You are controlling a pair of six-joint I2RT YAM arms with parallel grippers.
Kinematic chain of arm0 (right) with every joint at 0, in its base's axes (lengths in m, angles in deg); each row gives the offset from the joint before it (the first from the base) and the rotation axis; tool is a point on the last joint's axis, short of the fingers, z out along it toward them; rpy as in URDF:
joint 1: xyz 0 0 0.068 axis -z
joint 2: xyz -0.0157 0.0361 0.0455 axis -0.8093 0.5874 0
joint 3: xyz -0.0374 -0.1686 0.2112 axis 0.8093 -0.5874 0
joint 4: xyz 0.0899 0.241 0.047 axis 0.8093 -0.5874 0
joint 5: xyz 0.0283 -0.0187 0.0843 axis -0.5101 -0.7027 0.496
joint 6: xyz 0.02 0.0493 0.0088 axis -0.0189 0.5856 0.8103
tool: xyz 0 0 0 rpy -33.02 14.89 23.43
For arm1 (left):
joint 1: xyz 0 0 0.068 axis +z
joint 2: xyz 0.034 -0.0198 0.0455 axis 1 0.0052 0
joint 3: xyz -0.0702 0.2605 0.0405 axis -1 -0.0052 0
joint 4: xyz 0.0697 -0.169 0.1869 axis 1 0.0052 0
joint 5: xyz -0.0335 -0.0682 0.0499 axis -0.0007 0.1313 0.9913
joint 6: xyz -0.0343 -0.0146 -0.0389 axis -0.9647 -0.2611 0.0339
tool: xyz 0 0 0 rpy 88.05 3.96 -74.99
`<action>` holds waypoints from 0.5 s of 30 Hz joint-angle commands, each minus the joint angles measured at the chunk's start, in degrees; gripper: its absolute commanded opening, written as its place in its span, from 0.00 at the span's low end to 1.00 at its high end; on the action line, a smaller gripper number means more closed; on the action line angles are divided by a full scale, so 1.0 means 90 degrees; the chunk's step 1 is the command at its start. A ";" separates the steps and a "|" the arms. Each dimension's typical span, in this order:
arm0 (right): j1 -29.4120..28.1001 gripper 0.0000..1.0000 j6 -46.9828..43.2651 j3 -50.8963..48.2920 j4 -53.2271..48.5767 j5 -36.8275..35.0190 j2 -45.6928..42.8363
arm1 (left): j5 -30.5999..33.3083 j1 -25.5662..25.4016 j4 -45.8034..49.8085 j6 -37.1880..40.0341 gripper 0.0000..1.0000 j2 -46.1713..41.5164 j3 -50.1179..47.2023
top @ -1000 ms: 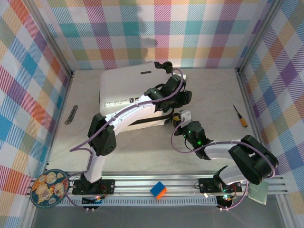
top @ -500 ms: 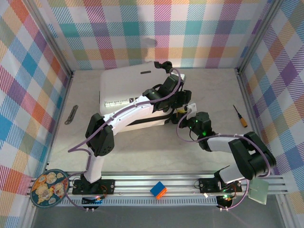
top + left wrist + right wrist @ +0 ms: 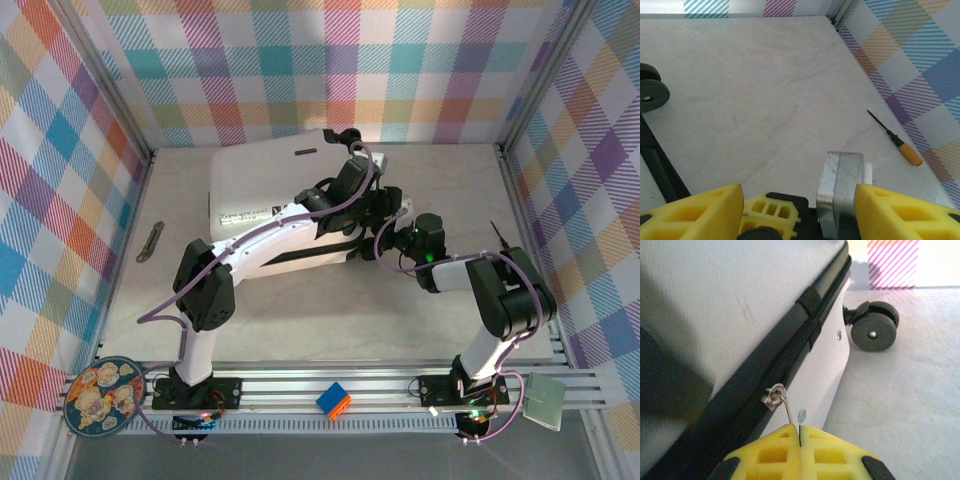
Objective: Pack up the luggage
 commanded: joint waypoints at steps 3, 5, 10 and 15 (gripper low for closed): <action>0.0626 0.00 0.0394 0.0786 0.0153 -0.0614 0.0326 | 0.0136 0.0167 0.1066 0.0079 0.60 -0.0259 -0.0365; 0.0768 0.00 0.0484 0.1006 0.0093 -0.0426 0.0444 | 0.0107 0.0165 0.1045 0.0060 0.60 -0.0266 -0.0396; 0.0924 0.00 0.0492 0.1661 -0.0201 -0.0183 0.0763 | 0.0028 0.0179 0.1015 0.0023 0.60 -0.0296 -0.0482; 0.1058 0.00 0.0498 0.2580 -0.0707 -0.0092 0.1245 | -0.0020 0.0166 0.0962 -0.0046 0.59 -0.0318 -0.0615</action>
